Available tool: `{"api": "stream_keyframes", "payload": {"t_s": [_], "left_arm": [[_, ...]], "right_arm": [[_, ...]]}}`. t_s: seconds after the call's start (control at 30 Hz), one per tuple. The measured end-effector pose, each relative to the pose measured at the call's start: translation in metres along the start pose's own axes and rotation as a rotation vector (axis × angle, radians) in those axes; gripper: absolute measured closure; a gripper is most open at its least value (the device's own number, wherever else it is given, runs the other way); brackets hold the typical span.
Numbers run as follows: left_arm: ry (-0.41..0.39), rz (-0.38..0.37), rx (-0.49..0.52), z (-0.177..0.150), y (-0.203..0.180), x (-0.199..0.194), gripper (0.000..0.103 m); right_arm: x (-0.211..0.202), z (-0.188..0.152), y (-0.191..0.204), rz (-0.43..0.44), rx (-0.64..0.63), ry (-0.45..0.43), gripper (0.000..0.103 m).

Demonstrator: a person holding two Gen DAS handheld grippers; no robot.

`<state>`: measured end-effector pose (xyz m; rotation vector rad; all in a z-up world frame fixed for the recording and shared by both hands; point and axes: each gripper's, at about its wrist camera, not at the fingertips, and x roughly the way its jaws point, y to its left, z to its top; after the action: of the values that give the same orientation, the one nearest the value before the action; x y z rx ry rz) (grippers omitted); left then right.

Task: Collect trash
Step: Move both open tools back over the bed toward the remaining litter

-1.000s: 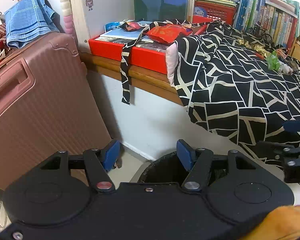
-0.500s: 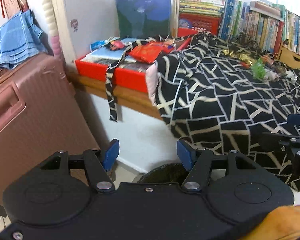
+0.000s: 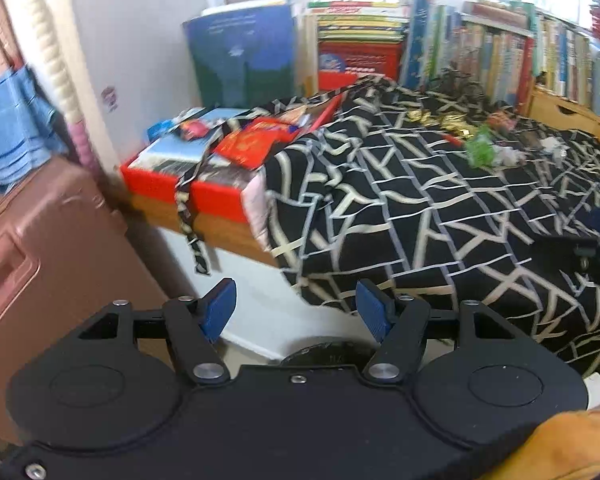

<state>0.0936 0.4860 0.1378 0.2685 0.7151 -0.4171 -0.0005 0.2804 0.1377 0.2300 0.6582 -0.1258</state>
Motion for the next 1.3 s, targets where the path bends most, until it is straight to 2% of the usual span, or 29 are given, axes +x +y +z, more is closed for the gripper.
{"api": "stream_keyframes", "payload": {"t_s": [0.2,0.4,0.53,0.67,0.8,1.17,1.3], "left_arm": [[-0.041,-0.097,0.063,0.030,-0.013,-0.023,0.036],[-0.120,-0.140,0.094,0.071,-0.027,-0.046,0.034],[-0.178,-0.169,0.143,0.102,-0.041,-0.059,0.029],[-0.225,-0.146,0.195,0.132,-0.057,-0.064,0.028],[-0.261,-0.171,0.183,0.163,-0.065,-0.066,0.028],[-0.358,-0.164,0.172,0.254,-0.111,-0.052,0.027],[-0.406,-0.130,0.187,0.283,-0.140,-0.043,0.025]], "right_arm": [[-0.029,0.032,-0.009,0.016,0.030,-0.066,0.000],[-0.052,0.063,-0.016,-0.011,-0.015,-0.108,0.000],[-0.065,0.087,-0.031,0.010,0.018,-0.122,0.000],[-0.078,0.113,-0.049,-0.033,0.030,-0.187,0.000],[-0.093,0.139,-0.068,-0.088,0.016,-0.256,0.000],[-0.101,0.209,-0.140,-0.099,0.045,-0.391,0.000],[-0.095,0.229,-0.168,-0.122,0.040,-0.416,0.000]]}}
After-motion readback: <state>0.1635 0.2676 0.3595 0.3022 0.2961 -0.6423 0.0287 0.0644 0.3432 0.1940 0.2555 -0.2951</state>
